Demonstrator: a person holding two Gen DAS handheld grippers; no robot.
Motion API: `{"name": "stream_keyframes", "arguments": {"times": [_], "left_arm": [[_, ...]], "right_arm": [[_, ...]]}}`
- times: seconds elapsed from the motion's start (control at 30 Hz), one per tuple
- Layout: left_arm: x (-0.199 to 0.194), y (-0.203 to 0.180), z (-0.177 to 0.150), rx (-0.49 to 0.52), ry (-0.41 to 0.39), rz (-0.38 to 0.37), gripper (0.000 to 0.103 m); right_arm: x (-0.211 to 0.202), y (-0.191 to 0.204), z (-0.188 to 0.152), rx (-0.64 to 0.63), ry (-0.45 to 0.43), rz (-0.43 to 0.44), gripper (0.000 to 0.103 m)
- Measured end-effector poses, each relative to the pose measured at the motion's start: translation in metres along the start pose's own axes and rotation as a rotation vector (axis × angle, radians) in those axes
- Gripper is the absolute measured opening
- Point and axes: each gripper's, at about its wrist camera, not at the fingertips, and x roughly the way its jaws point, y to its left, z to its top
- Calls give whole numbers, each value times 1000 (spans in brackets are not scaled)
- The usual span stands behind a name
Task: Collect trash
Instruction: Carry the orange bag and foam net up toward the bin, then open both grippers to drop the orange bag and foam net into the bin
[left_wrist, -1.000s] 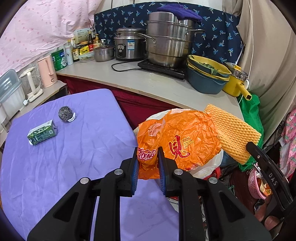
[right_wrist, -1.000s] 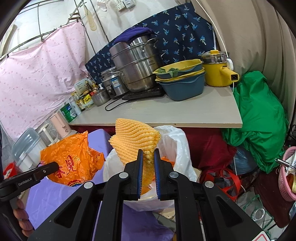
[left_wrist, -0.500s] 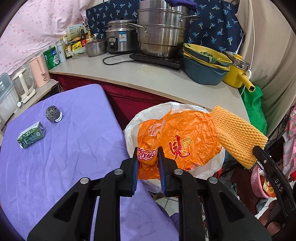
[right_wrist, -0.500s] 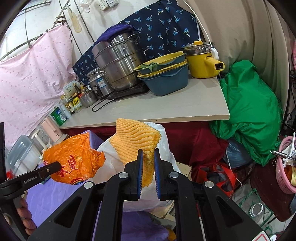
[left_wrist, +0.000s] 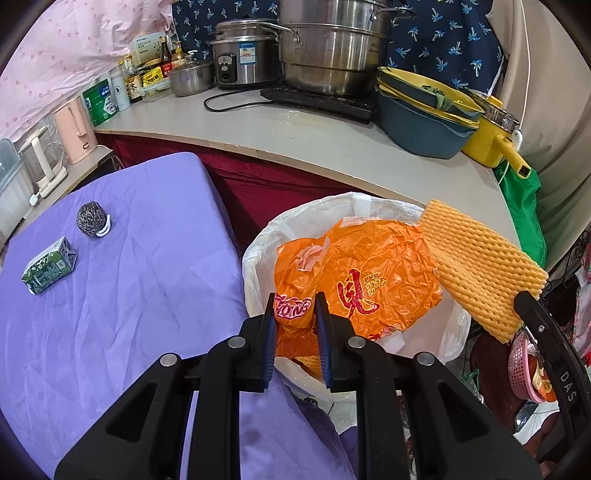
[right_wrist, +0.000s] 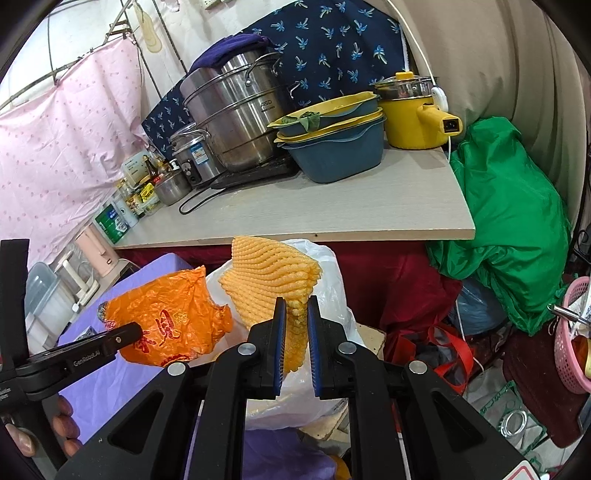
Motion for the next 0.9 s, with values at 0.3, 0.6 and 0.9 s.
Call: {"name": "stream_keyframes", "arguments": {"times": [0.3,0.6,0.9], "left_arm": [[12,5,3,-19,19,21,19],[19,7,2,-23,31,37,20],[17,0,9,-24,11,31,43]], "right_arm": [[11,7,3,-21,18,-54,11],[19,20,0,-65,71,-57,12],[25,27,5,-44,57,-35,27]]}}
